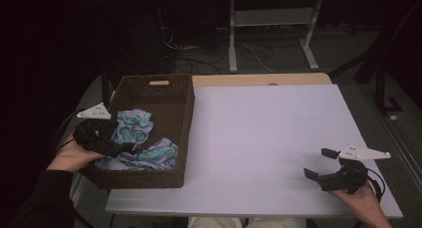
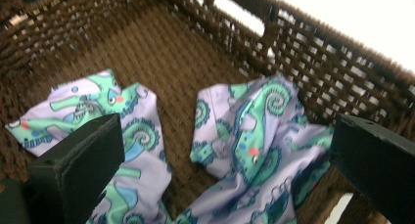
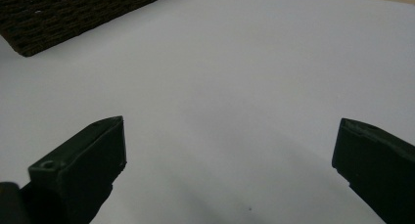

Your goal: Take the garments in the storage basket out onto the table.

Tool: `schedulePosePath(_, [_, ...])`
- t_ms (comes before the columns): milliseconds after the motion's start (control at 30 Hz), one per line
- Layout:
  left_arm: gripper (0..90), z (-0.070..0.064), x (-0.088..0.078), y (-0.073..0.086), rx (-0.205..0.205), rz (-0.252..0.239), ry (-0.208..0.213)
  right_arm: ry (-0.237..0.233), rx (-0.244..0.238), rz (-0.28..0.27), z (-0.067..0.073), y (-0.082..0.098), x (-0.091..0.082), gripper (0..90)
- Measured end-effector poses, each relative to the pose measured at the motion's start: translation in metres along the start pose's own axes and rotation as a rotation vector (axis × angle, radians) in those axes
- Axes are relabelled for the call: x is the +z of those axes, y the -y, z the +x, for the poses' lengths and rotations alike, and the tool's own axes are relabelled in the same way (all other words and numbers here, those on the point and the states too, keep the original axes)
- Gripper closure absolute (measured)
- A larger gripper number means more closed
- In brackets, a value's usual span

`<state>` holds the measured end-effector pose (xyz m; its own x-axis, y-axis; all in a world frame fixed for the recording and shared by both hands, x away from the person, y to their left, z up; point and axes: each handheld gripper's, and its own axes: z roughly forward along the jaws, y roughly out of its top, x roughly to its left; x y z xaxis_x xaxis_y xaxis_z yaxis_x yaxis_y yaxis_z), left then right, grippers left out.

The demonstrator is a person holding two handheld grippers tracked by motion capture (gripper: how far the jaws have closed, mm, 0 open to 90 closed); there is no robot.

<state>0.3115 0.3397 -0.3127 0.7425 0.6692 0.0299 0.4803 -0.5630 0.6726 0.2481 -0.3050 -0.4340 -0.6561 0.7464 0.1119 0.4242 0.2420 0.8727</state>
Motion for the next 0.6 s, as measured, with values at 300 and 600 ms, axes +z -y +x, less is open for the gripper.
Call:
schedulePosePath(300, [0.0,0.008,0.011,0.005,0.025,0.138,0.029,-0.001,-0.005,0.001,0.0,0.0,0.001,0.0])
schedulePosePath(600, [0.0,0.014,0.022,0.008,0.055,0.256,0.061,0.003,-0.006,0.008,0.0,0.0,0.002,0.0])
